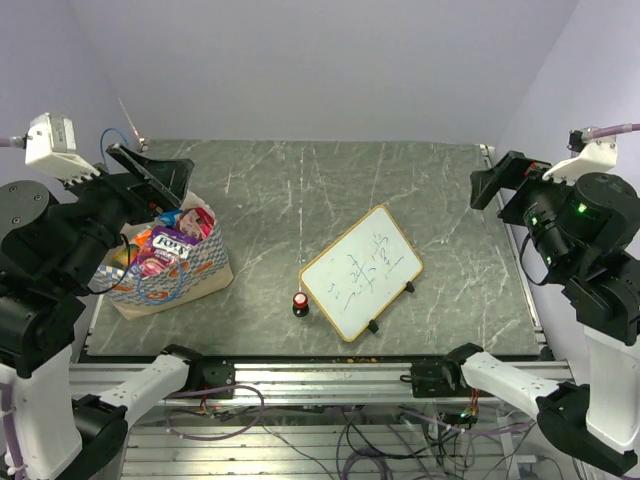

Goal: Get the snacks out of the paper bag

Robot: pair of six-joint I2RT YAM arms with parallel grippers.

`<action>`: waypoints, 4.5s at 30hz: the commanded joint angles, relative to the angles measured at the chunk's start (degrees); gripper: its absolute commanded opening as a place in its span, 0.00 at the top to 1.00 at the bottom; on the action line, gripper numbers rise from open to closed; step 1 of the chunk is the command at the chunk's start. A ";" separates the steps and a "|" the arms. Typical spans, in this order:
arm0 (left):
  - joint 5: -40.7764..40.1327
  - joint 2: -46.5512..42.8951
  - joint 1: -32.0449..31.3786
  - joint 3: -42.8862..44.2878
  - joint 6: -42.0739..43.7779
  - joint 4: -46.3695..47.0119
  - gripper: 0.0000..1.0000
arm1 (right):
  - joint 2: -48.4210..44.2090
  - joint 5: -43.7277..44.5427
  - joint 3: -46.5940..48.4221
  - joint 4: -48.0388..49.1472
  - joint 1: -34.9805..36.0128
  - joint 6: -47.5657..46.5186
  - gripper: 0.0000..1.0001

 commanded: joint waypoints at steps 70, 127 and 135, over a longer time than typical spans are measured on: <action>-8.44 40.64 29.49 1.22 -0.51 16.83 0.13 | 9.85 -28.72 -24.56 18.93 -7.93 -8.90 0.00; 29.16 35.57 4.56 8.79 3.65 0.26 0.23 | 33.66 -48.28 -11.48 34.77 3.09 14.41 0.00; 25.35 28.51 9.73 7.22 7.36 -8.77 0.01 | 41.15 -49.82 -5.56 37.77 6.79 18.40 0.00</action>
